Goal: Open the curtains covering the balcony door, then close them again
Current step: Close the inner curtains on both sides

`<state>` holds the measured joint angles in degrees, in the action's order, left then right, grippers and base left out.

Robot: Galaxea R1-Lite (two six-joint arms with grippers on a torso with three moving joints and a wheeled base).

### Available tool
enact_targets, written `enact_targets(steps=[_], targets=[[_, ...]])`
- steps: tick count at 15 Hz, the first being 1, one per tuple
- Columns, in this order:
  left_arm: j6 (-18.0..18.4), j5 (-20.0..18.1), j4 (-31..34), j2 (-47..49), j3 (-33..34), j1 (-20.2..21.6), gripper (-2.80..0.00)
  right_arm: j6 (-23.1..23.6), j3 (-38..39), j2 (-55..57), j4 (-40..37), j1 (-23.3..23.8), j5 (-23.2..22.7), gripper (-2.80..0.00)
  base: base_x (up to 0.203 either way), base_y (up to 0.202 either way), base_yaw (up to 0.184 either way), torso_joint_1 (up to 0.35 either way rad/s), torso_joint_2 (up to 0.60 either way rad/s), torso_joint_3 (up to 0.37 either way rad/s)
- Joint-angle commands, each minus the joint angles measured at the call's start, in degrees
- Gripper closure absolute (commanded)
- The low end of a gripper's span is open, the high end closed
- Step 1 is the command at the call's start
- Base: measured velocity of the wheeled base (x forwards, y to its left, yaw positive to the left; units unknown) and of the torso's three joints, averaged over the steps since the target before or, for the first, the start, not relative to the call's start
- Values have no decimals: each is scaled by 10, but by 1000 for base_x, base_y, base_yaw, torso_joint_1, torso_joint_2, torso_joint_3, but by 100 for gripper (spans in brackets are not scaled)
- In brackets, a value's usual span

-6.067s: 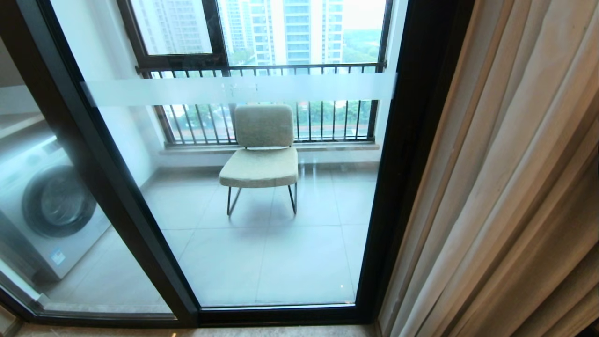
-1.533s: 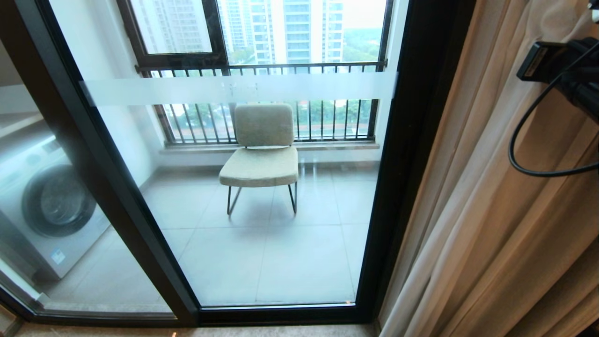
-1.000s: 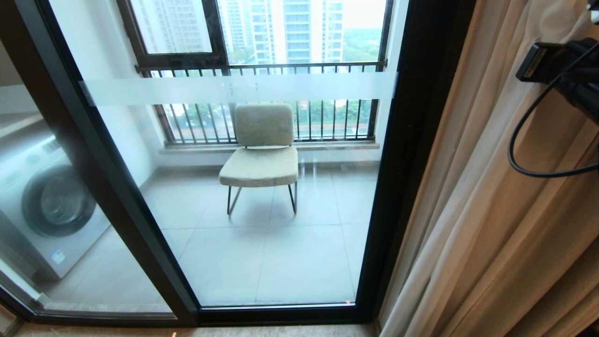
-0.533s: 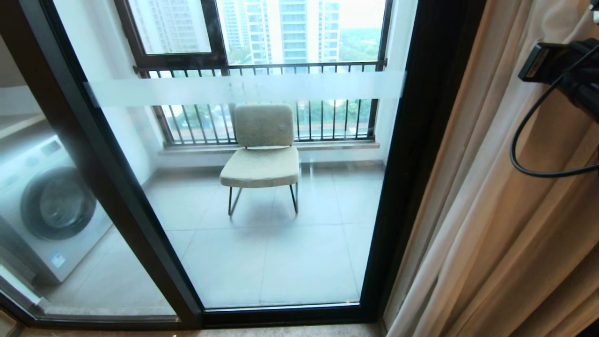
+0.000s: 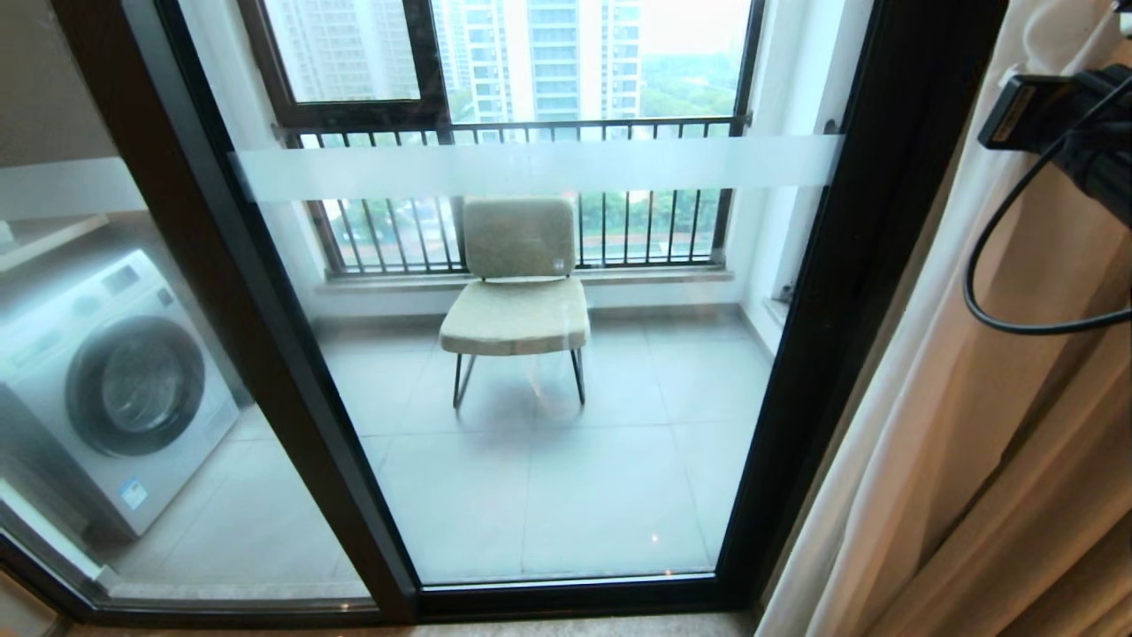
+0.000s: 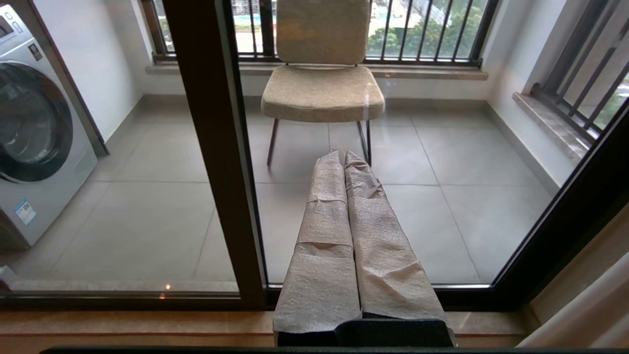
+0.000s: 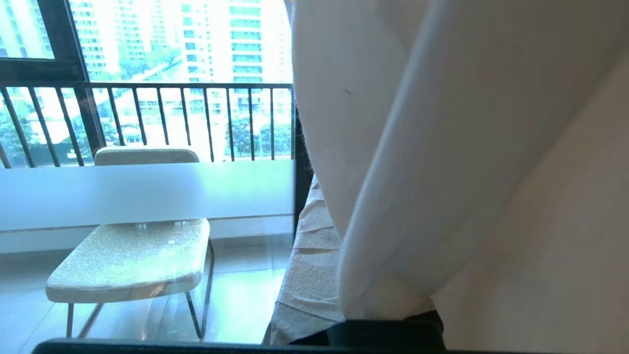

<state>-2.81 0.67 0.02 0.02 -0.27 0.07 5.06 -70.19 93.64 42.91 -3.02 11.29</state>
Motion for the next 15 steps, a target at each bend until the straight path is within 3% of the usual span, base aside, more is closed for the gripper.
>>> enact_targets(steps=[1, 15], targets=[[0, 0, 0, 0, 0, 0, 0, 1, 1, -3, 2, -1, 0, 0, 0, 192, -1, 0, 6, 2], [0, 0, -1, 0, 1, 0, 0, 4, 1, -1, 3, -22, 0, 0, 0, 192, 0, 5, 3, 3]])
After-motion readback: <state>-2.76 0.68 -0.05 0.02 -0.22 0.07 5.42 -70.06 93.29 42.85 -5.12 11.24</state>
